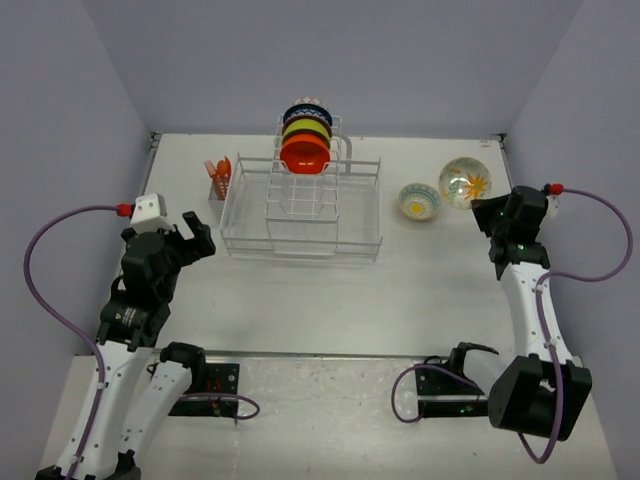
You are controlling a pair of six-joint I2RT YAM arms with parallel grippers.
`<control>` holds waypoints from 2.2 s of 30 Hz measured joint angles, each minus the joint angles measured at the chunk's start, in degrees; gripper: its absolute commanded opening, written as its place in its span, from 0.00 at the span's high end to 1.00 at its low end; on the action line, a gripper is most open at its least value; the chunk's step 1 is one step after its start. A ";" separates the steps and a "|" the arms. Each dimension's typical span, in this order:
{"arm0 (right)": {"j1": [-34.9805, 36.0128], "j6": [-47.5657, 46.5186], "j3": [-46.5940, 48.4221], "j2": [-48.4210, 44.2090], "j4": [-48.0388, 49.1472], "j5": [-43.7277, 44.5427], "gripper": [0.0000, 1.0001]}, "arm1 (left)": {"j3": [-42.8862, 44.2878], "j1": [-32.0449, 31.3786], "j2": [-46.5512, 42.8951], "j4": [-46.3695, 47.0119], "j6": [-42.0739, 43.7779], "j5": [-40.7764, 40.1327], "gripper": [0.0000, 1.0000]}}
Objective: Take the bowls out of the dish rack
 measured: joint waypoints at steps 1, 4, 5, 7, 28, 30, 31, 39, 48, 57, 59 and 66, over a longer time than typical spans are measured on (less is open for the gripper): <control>-0.15 0.94 0.09 1.36 0.24 0.00 1.00 | 0.00 0.00 0.04 0.00 0.00 0.00 0.00; -0.31 2.67 0.96 5.42 0.09 0.09 1.00 | 0.00 0.00 0.07 0.00 0.02 0.00 0.00; -0.37 2.99 1.38 6.64 -0.09 0.07 1.00 | 0.00 0.00 0.07 0.00 0.00 0.02 0.00; -0.39 3.50 2.49 9.22 -0.28 0.02 1.00 | 0.00 0.00 0.11 0.02 0.02 0.04 0.00; 3.04 -8.63 21.57 36.30 -5.03 -7.54 1.00 | 0.00 0.00 1.09 0.09 0.02 0.02 0.00; 3.82 -9.88 22.84 37.94 -5.92 -7.58 1.00 | 0.00 0.00 1.16 0.11 0.02 0.02 0.00; 4.13 -10.47 23.56 38.64 -6.54 -7.61 1.00 | 0.00 0.00 1.18 0.11 0.02 0.02 0.00; 4.76 -13.77 26.16 42.45 -8.11 -7.87 1.00 | 0.00 0.00 1.18 0.11 0.02 0.02 0.00; 4.87 -16.79 26.71 43.87 -10.45 -9.03 1.00 | 0.00 0.00 1.29 0.11 0.02 0.02 0.00; 4.92 -18.67 27.28 44.92 -11.30 -9.05 0.96 | 0.00 0.00 1.29 0.11 0.02 0.02 0.00; 4.92 -18.82 27.28 44.94 -11.28 -9.07 0.96 | 0.00 0.00 1.29 0.11 0.02 0.02 0.00; 4.90 -19.32 27.28 44.94 -11.21 -9.62 0.76 | 0.00 0.00 1.29 0.11 0.02 0.00 0.00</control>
